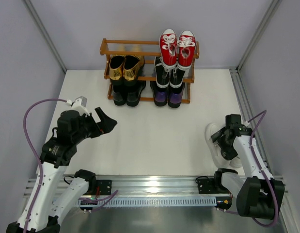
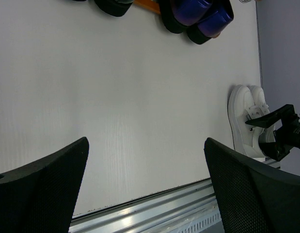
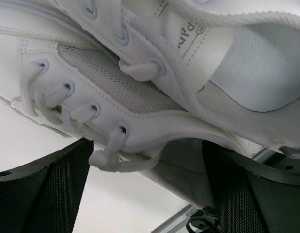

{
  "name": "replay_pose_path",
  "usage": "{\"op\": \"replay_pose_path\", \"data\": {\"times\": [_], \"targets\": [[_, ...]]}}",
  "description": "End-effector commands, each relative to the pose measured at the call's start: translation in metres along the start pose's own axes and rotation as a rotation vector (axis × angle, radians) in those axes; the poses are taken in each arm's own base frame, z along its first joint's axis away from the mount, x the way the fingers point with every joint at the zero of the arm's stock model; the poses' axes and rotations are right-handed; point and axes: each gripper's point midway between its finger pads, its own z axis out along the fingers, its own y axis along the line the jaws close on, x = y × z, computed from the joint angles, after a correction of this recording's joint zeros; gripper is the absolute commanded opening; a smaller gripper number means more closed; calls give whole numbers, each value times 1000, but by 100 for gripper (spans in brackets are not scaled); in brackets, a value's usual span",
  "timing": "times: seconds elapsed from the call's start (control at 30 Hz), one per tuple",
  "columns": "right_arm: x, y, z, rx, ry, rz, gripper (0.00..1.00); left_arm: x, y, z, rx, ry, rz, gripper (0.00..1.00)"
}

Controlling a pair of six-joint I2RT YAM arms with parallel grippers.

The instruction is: Place and organize the shoes onto the shoe shelf

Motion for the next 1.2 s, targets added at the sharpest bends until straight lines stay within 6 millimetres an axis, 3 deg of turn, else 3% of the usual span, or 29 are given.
{"op": "replay_pose_path", "data": {"times": [0.0, 0.13, 0.2, 0.3, 0.47, 0.67, 0.83, 1.0, 1.17], "targets": [[2, -1, 18, 13, 20, 1, 92, 1, 2, 2, -1, -1, 16, 100], [1, 10, 12, -46, 38, -65, 91, -1, 2, 4, -5, -3, 18, 100], [-10, 14, -5, -84, -6, -90, 92, -2, 1, 6, -6, -2, 19, 100], [-27, 7, -30, -72, -89, -71, 97, -2, 1, 11, -7, 11, 21, 100], [-38, 8, -39, -59, -127, -29, 100, 1, 0, 17, -5, 46, 19, 100], [-55, -8, -9, -2, -70, 72, 100, -6, -1, 13, -22, 40, 34, 100], [-77, -19, 0, -1, -88, 117, 100, -6, -1, 12, -29, 41, 26, 100], [-62, -16, 25, -23, -5, 94, 100, -5, -2, 15, -28, 50, 3, 100], [-56, -13, 33, -45, 17, 89, 95, -4, 1, 12, -41, 42, 1, 100]]}}
